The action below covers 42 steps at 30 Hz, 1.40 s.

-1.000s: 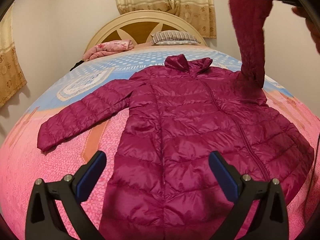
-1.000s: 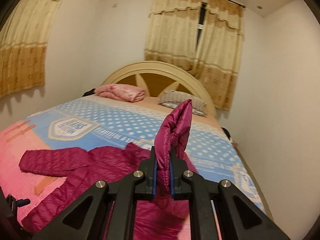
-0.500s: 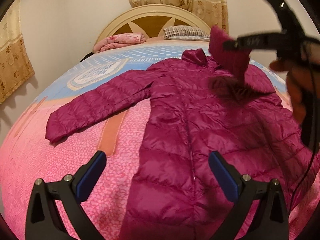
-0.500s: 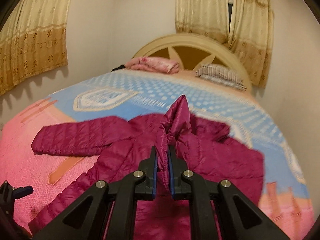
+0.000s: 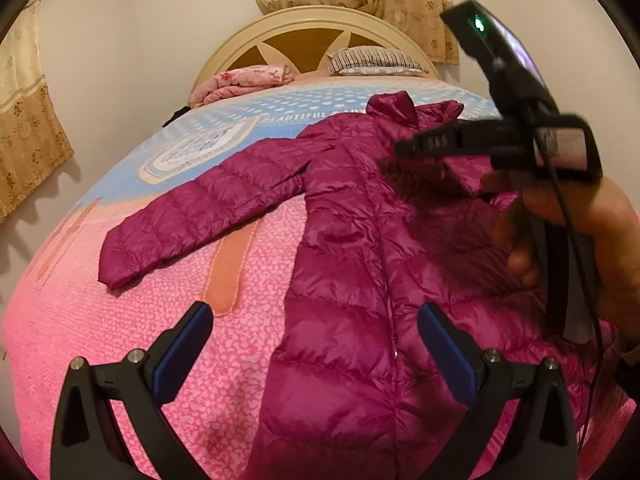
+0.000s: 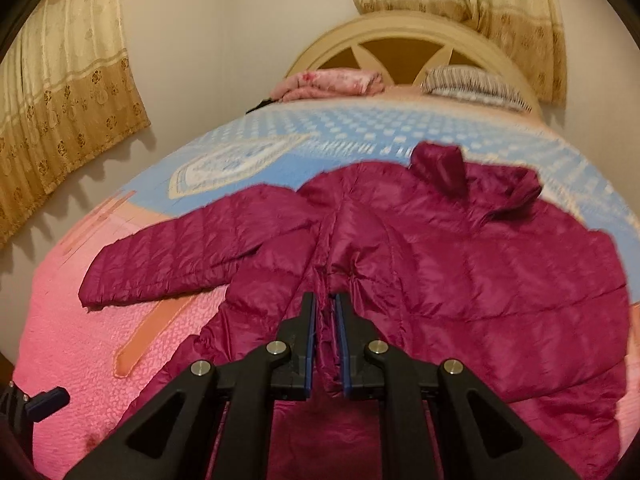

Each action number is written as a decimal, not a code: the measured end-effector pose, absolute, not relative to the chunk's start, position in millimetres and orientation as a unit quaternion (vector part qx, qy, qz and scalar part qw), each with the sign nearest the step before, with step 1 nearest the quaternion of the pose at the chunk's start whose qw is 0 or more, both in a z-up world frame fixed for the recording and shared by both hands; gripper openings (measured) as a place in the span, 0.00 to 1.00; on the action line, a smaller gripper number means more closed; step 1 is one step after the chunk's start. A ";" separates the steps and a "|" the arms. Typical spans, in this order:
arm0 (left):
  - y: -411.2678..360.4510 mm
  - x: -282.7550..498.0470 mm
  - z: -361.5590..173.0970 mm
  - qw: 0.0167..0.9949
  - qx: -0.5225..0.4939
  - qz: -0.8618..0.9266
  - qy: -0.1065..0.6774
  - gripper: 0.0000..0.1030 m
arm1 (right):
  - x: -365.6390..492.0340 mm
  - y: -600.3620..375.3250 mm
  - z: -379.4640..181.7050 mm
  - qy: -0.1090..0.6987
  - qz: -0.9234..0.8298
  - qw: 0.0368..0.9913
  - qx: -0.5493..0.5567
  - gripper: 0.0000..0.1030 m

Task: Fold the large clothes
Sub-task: 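Lower the sleeve onto the jacket front and open the right tool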

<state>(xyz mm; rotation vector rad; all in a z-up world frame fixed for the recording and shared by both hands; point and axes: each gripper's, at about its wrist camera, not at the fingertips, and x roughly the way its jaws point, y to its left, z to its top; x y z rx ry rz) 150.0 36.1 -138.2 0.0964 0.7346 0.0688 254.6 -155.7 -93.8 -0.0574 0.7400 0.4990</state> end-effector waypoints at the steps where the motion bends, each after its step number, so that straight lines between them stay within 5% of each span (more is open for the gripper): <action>1: 35.7 150.1 -137.1 0.932 0.048 0.035 0.358 1.00 | 253.9 -154.2 -95.7 0.361 0.250 0.898 -0.027 0.11; 2: 34.9 150.4 -135.6 0.932 0.049 0.037 0.357 1.00 | 252.5 -152.7 -96.3 0.362 0.255 0.896 -0.030 0.13; 4: 33.6 151.0 -133.7 0.932 0.051 0.041 0.356 1.00 | 248.5 -149.3 -96.6 0.359 0.272 0.892 -0.034 0.41; 5: 33.2 151.1 -132.7 0.932 0.051 0.043 0.357 1.00 | 247.1 -148.5 -95.8 0.359 0.284 0.889 -0.030 0.77; 6: 32.3 151.0 -131.4 0.932 0.051 0.042 0.357 1.00 | 245.2 -149.3 -94.1 0.356 0.294 0.887 -0.021 0.91; 22: -26.1 227.0 -80.1 0.959 0.066 0.007 0.274 1.00 | 253.2 -306.8 -73.7 0.321 0.074 0.942 0.064 0.90; 25: -45.4 269.6 -87.9 0.961 0.084 0.010 0.263 1.00 | 265.3 -341.8 -76.0 0.333 0.046 0.937 0.091 0.84; 32: -60.9 353.2 -154.1 0.922 0.102 0.041 0.370 1.00 | 315.8 -374.0 -80.1 0.361 0.011 0.929 0.085 0.74; 42: -47.0 364.2 -192.8 0.904 0.049 0.018 0.425 1.00 | 367.7 -372.2 -142.0 0.453 0.008 0.890 0.056 0.71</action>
